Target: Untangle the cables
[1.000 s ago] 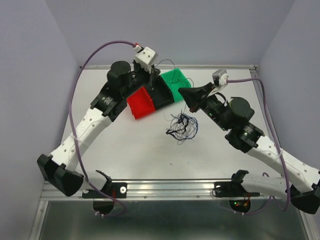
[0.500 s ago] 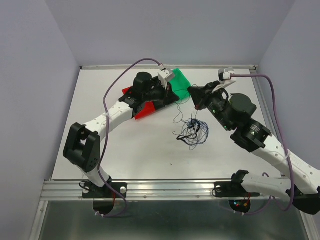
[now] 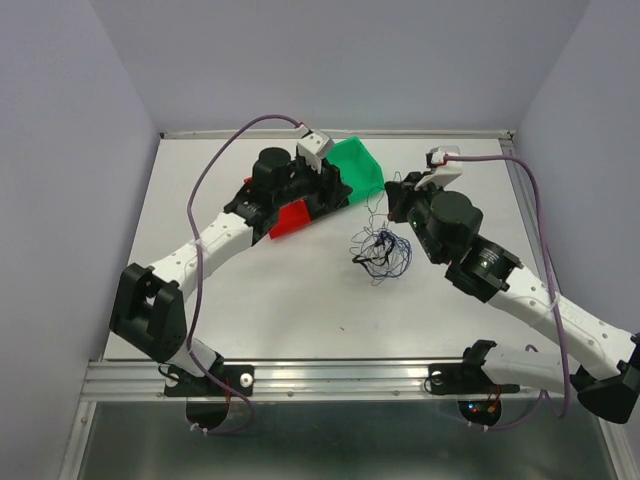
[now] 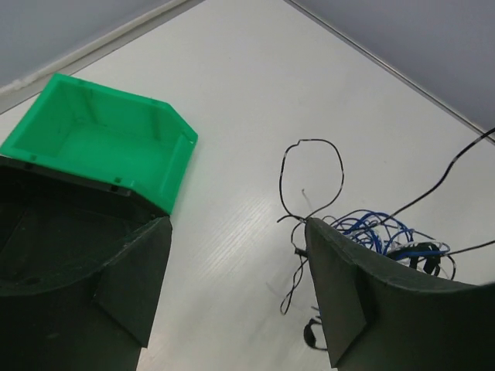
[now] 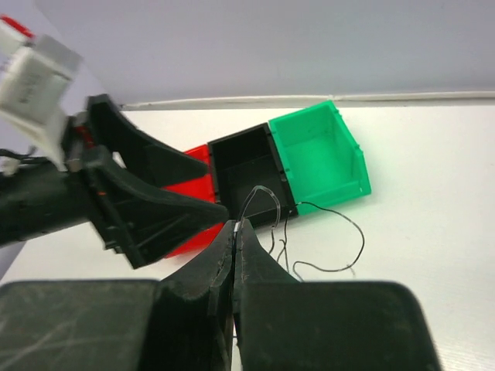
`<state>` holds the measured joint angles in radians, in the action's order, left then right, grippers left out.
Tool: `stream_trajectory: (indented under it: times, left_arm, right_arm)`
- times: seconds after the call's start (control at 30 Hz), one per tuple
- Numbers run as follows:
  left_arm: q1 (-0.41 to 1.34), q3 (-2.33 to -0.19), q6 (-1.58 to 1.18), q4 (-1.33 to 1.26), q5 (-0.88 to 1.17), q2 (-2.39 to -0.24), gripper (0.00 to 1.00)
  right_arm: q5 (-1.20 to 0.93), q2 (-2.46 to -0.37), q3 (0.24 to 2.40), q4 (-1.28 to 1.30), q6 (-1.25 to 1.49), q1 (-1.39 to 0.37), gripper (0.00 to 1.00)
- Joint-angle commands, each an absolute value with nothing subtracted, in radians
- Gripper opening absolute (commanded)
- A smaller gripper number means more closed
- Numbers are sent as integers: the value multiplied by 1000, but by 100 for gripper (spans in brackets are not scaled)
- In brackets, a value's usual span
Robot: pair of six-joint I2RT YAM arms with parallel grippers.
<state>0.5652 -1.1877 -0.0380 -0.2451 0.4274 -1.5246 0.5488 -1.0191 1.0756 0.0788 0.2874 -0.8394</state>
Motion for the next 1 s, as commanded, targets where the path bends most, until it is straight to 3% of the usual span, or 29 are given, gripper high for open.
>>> stream_trajectory:
  times: [0.0, 0.07, 0.1, 0.2, 0.47, 0.73, 0.97]
  left_arm:
    - [560, -1126, -23, -328, 344, -1407, 77]
    - [558, -1085, 21, -370, 440, -1379, 70]
    - [561, -1062, 55, -414, 609, -1370, 69]
    - [598, -983, 124, -479, 748, -1339, 69]
    - [761, -822, 230, -659, 683, -1250, 69]
    - [776, -874, 201, -712, 615, -1339, 68]
    - [796, -954, 170, -712, 604, -1465, 58]
  right_arm:
    - [670, -1046, 1077, 40, 307, -845, 0]
    - [680, -1058, 1080, 41, 317, -845, 1]
    - [683, -1058, 1081, 40, 318, -844, 1]
    - [670, -1058, 1085, 38, 325, -845, 1]
    - [623, -1060, 1089, 40, 350, -844, 0]
    - [551, -1109, 1112, 38, 394, -845, 1]
    - [522, -1117, 1135, 34, 406, -845, 0]
